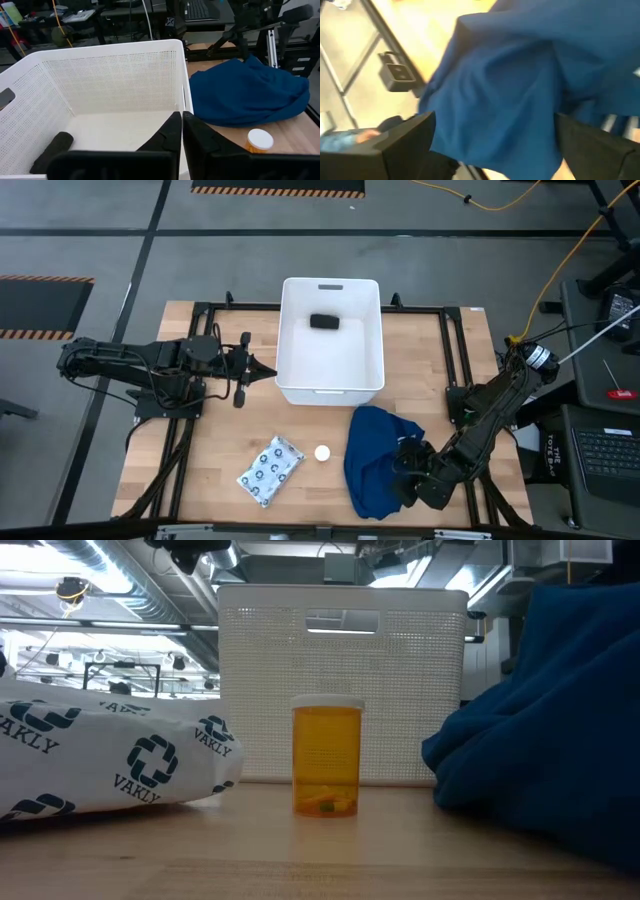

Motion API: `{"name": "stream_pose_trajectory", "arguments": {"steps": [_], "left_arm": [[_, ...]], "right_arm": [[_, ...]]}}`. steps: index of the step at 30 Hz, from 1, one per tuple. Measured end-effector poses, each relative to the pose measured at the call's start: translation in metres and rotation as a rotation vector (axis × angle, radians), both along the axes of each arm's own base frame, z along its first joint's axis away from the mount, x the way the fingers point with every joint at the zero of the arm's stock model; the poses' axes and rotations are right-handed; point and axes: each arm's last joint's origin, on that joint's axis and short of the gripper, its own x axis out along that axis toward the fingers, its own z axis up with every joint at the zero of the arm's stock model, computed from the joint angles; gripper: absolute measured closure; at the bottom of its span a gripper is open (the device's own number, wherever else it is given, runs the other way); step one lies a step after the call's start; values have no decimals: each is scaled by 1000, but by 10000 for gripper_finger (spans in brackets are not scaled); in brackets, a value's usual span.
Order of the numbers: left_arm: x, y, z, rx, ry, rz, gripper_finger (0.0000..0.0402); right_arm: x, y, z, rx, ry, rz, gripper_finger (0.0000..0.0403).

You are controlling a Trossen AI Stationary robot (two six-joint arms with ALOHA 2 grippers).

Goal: Pick & place medical supplies in basket/bin
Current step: Put the blue patient gown into the white bin

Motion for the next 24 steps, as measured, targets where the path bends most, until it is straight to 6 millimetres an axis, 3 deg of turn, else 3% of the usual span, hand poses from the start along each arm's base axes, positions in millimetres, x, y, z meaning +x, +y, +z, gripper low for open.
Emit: {"name": "stream_pose_trajectory", "arguments": {"steps": [9,17,24], "left_arm": [[0,0,0,0,0,0,394],[0,0,0,0,0,0,392],[0,0,0,0,0,0,390]], "right_arm": [[-8,-9,-5,-96,61,-53,11],[-14,-2,-5,-127,24,-38,11],[-14,17,-31,-184,56,3,11]]}}
